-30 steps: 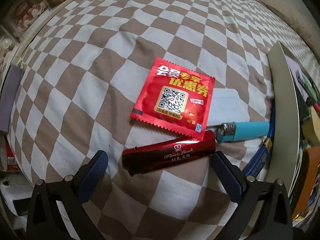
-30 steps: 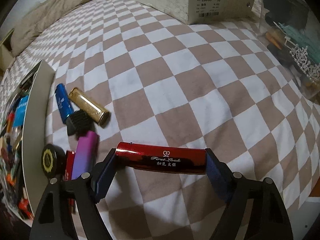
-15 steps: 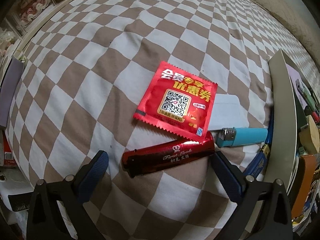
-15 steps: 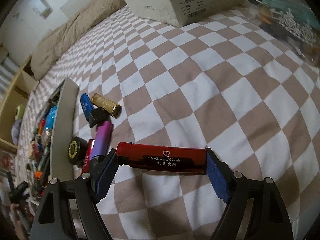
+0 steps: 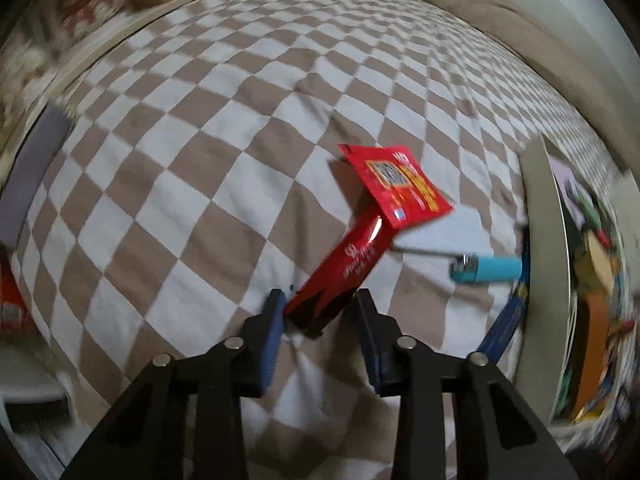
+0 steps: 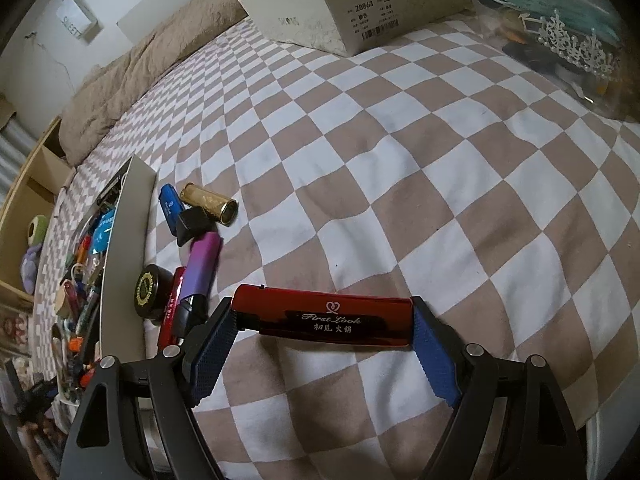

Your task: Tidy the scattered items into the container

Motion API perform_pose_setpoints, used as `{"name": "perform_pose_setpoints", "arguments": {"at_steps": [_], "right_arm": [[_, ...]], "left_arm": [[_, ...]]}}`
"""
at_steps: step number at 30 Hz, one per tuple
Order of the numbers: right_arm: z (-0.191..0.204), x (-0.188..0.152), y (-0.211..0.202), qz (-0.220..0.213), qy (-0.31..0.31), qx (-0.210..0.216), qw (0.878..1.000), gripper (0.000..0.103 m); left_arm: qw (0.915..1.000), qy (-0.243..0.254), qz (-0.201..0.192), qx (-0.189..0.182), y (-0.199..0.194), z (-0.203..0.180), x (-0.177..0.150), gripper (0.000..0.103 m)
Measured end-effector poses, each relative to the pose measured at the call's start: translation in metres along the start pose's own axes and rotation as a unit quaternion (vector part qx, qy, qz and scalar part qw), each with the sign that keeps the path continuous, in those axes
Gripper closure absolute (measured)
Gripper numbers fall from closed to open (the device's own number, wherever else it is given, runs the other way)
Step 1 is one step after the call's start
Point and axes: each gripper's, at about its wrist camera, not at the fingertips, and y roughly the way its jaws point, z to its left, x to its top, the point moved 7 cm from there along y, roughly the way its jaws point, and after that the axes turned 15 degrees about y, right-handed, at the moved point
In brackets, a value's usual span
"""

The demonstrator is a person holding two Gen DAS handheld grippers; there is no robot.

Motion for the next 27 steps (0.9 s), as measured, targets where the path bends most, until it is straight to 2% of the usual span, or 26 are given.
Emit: {"name": "perform_pose_setpoints", "arguments": {"at_steps": [2, 3, 4, 6, 8, 9, 11, 13, 16, 20, 21, 24, 25, 27], "right_arm": [[0.000, 0.001, 0.002, 0.001, -0.003, -0.005, 1.000, 0.019], [0.001, 0.002, 0.003, 0.001, -0.005, -0.007, 1.000, 0.019], [0.002, 0.002, 0.004, 0.001, -0.009, -0.011, 1.000, 0.019], [0.003, 0.003, 0.006, 0.001, -0.014, -0.017, 1.000, 0.019], [0.005, 0.004, 0.008, 0.001, -0.016, -0.018, 1.000, 0.019], [0.005, 0.003, 0.009, 0.001, -0.016, -0.017, 1.000, 0.019], [0.003, 0.004, 0.010, 0.001, -0.016, -0.014, 1.000, 0.019], [0.002, 0.005, 0.010, 0.001, -0.017, -0.013, 1.000, 0.019], [0.003, 0.005, 0.012, 0.002, -0.022, -0.016, 1.000, 0.019], [0.005, 0.005, 0.015, 0.003, -0.030, -0.022, 0.999, 0.019], [0.004, 0.005, 0.014, 0.003, -0.030, -0.022, 0.999, 0.019], [0.001, 0.004, 0.010, 0.003, -0.029, -0.021, 0.999, 0.019], [0.001, 0.004, 0.010, 0.003, -0.028, -0.020, 0.999, 0.019], [0.004, 0.004, 0.013, 0.003, -0.030, -0.022, 0.999, 0.019]], "left_arm": [[1.0000, 0.004, -0.002, -0.006, -0.007, 0.005, -0.010, 0.064], [0.9998, -0.007, -0.002, -0.020, -0.011, 0.008, -0.016, 0.050], [0.9991, -0.020, -0.001, -0.039, -0.014, 0.010, -0.018, 0.028], [0.9983, -0.035, 0.006, -0.047, -0.019, 0.001, -0.020, 0.011], [0.9997, -0.020, 0.013, -0.007, -0.016, -0.001, -0.014, 0.011], [0.9995, -0.002, 0.013, 0.027, -0.015, 0.001, -0.008, 0.011], [0.9957, 0.028, 0.016, 0.087, -0.013, 0.004, -0.001, 0.011], [0.9921, 0.035, 0.021, 0.118, -0.012, 0.018, 0.000, 0.010], [0.9916, 0.009, 0.023, 0.127, -0.012, 0.048, -0.004, 0.009], [0.9891, -0.012, 0.027, 0.145, 0.004, 0.079, 0.006, 0.006], [0.9894, -0.015, 0.027, 0.142, 0.009, 0.084, 0.010, 0.003], [0.9897, -0.024, 0.030, 0.138, 0.027, 0.085, 0.030, 0.003], [0.9906, -0.027, 0.029, 0.131, 0.025, 0.090, 0.028, 0.003], [0.9939, -0.023, 0.027, 0.104, 0.038, 0.074, 0.042, 0.005]]}}
